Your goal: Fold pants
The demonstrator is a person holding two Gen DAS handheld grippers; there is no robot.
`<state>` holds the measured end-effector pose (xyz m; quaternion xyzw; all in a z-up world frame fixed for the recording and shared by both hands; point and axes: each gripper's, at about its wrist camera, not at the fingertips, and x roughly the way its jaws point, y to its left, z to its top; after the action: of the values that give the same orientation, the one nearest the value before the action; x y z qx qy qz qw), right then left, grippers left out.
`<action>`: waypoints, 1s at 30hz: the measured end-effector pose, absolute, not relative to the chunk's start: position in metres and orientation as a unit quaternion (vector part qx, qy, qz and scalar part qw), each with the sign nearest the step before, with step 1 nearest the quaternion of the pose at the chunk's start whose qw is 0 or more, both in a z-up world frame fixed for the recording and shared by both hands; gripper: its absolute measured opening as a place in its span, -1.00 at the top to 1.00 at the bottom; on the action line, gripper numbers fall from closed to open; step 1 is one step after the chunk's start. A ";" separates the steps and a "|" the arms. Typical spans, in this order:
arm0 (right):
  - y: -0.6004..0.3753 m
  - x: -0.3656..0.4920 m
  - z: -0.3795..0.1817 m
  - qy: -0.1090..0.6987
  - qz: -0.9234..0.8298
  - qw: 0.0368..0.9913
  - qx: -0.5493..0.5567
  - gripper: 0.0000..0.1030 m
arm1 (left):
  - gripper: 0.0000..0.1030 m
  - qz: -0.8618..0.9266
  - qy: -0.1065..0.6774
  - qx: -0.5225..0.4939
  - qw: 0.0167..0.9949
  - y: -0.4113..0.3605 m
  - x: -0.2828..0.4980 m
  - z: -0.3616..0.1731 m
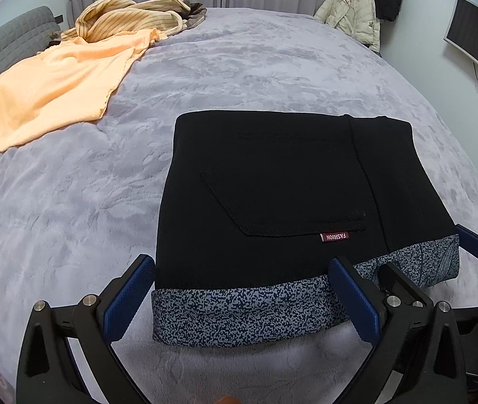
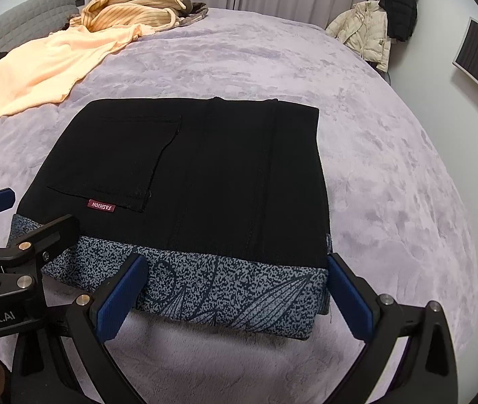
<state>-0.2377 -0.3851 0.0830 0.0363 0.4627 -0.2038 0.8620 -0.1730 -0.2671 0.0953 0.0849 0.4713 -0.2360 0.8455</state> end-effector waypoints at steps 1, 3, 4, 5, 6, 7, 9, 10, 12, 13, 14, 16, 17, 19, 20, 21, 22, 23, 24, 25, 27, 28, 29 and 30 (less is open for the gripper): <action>-0.385 -0.238 0.083 0.462 -0.204 0.863 0.037 -1.00 | -1.00 -0.236 0.472 0.084 0.845 -0.267 -0.172 0.095; -0.385 -0.239 0.083 0.460 -0.204 0.863 0.039 -1.00 | -1.00 -0.237 0.472 0.085 0.845 -0.266 -0.172 0.096; -0.385 -0.238 0.084 0.460 -0.204 0.863 0.039 -1.00 | -1.00 -0.236 0.472 0.085 0.845 -0.266 -0.172 0.096; -0.385 -0.239 0.084 0.459 -0.205 0.864 0.038 -1.00 | -1.00 -0.234 0.471 0.086 0.846 -0.267 -0.172 0.096; -0.385 -0.239 0.085 0.458 -0.205 0.864 0.037 -1.00 | -1.00 -0.235 0.471 0.086 0.846 -0.266 -0.173 0.096; -0.384 -0.240 0.086 0.458 -0.205 0.864 0.037 -1.00 | -1.00 -0.235 0.471 0.086 0.846 -0.265 -0.173 0.096; -0.383 -0.241 0.088 0.456 -0.204 0.866 0.035 -1.00 | -1.00 -0.234 0.469 0.086 0.847 -0.265 -0.174 0.097; -0.383 -0.242 0.088 0.455 -0.204 0.866 0.034 -1.00 | -1.00 -0.234 0.468 0.086 0.847 -0.265 -0.174 0.098; -0.382 -0.243 0.090 0.453 -0.204 0.867 0.032 -1.00 | -1.00 -0.235 0.466 0.088 0.848 -0.264 -0.175 0.099; -0.381 -0.243 0.090 0.453 -0.203 0.868 0.033 -1.00 | -1.00 -0.234 0.463 0.089 0.850 -0.264 -0.177 0.100; -0.381 -0.243 0.091 0.452 -0.203 0.868 0.033 -1.00 | -1.00 -0.234 0.462 0.090 0.851 -0.264 -0.177 0.101; -0.381 -0.244 0.091 0.452 -0.203 0.868 0.032 -1.00 | -1.00 -0.235 0.461 0.091 0.851 -0.264 -0.178 0.102; -0.381 -0.244 0.092 0.451 -0.203 0.868 0.032 -1.00 | -1.00 -0.235 0.461 0.091 0.851 -0.264 -0.178 0.102; -0.382 -0.244 0.092 0.451 -0.203 0.869 0.032 -1.00 | -1.00 -0.234 0.460 0.090 0.852 -0.264 -0.179 0.103; -0.382 -0.244 0.093 0.450 -0.203 0.869 0.032 -1.00 | -1.00 -0.235 0.459 0.090 0.852 -0.264 -0.179 0.103; -0.383 -0.245 0.094 0.450 -0.202 0.869 0.031 -1.00 | -1.00 -0.235 0.458 0.091 0.852 -0.264 -0.179 0.104; -0.383 -0.245 0.094 0.449 -0.202 0.870 0.030 -1.00 | -1.00 -0.236 0.458 0.091 0.853 -0.264 -0.179 0.105; -0.383 -0.245 0.094 0.449 -0.201 0.870 0.030 -1.00 | -1.00 -0.237 0.457 0.091 0.852 -0.264 -0.179 0.105; -0.383 -0.245 0.094 0.449 -0.201 0.870 0.030 -1.00 | -1.00 -0.237 0.457 0.091 0.852 -0.264 -0.179 0.106; -0.382 -0.245 0.094 0.449 -0.202 0.870 0.030 -1.00 | -1.00 -0.237 0.458 0.091 0.852 -0.265 -0.179 0.106; -0.382 -0.245 0.095 0.448 -0.202 0.870 0.029 -1.00 | -1.00 -0.239 0.460 0.089 0.851 -0.265 -0.178 0.106; -0.382 -0.245 0.095 0.448 -0.202 0.870 0.029 -1.00 | -1.00 -0.238 0.460 0.088 0.851 -0.265 -0.178 0.106; -0.382 -0.245 0.095 0.448 -0.202 0.870 0.029 -1.00 | -1.00 -0.238 0.459 0.088 0.851 -0.265 -0.178 0.107; -0.382 -0.245 0.095 0.448 -0.201 0.871 0.029 -1.00 | -1.00 -0.238 0.459 0.089 0.851 -0.264 -0.178 0.106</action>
<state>-0.2447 -0.3816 0.0947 0.0292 0.4481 -0.2012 0.8706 -0.1784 -0.2644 0.1063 0.0894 0.4587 -0.2382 0.8514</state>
